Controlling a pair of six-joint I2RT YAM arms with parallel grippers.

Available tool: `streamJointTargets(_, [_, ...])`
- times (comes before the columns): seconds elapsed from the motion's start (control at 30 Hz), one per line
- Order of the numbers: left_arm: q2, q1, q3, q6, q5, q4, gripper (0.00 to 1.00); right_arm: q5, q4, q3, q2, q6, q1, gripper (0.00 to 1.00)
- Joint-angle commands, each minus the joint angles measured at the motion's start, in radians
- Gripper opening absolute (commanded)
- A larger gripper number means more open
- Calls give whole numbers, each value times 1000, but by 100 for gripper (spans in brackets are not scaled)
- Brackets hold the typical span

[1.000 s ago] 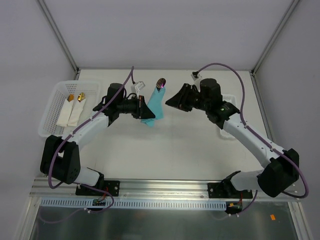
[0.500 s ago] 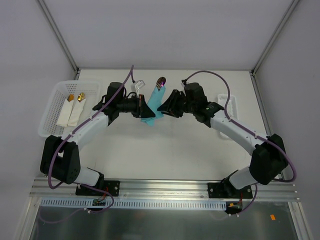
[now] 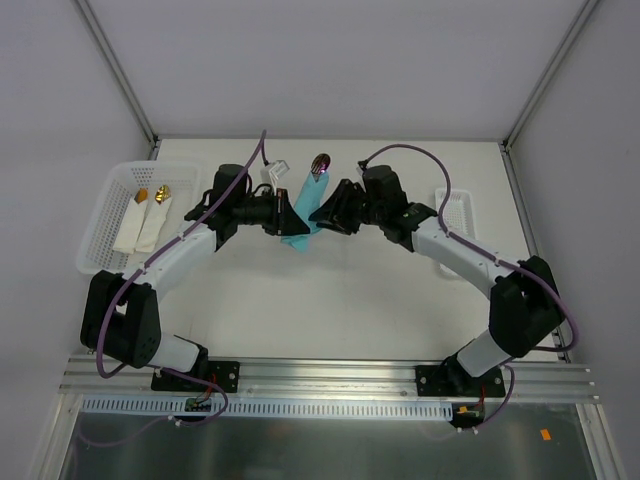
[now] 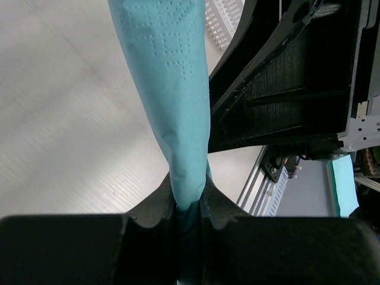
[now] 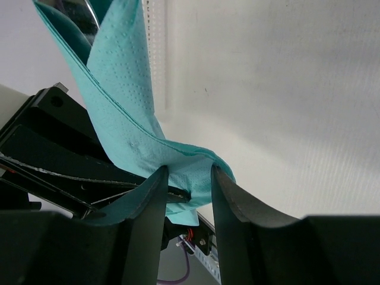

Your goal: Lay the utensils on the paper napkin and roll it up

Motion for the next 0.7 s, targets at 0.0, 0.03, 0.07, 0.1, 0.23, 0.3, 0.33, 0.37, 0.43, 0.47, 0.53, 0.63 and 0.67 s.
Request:
streamJointTargets(0.0, [-41,3,33,-5,30,35,0,-58,134,26,11,53,4,40])
streamJointTargets(0.03, [-39,3,33,-7,30,35,0,-81,184,18,12,64,4,41])
streamJointTargets(0.07, [-41,3,33,-9,30,37,0,-89,199,4,13,82,4,41])
streamJointTargets(0.1, [-43,3,35,-10,27,37,0,-93,199,-1,7,84,4,42])
streamJointTargets(0.23, [-47,3,41,-9,19,35,0,-78,177,-45,-53,55,4,46])
streamJointTargets(0.3, [-50,6,44,-10,13,37,0,-66,159,-71,-83,33,3,52])
streamJointTargets(0.33, [-49,6,47,-13,15,37,0,-58,141,-77,-106,27,3,53])
streamJointTargets(0.37, [-46,8,50,-18,16,38,0,-55,136,-83,-114,23,3,53])
streamJointTargets(0.43, [-46,14,58,-31,19,40,0,-55,137,-103,-125,16,3,54])
streamJointTargets(0.47, [-41,16,59,-39,33,41,0,-57,140,-105,-128,13,4,53])
streamJointTargets(0.53, [-36,19,66,-61,51,54,0,-70,159,-111,-125,1,4,49])
streamJointTargets(0.63, [-38,19,64,-78,65,63,0,-98,183,-105,-113,1,6,49])
streamJointTargets(0.67, [-41,19,63,-82,67,64,0,-103,186,-102,-108,0,9,49])
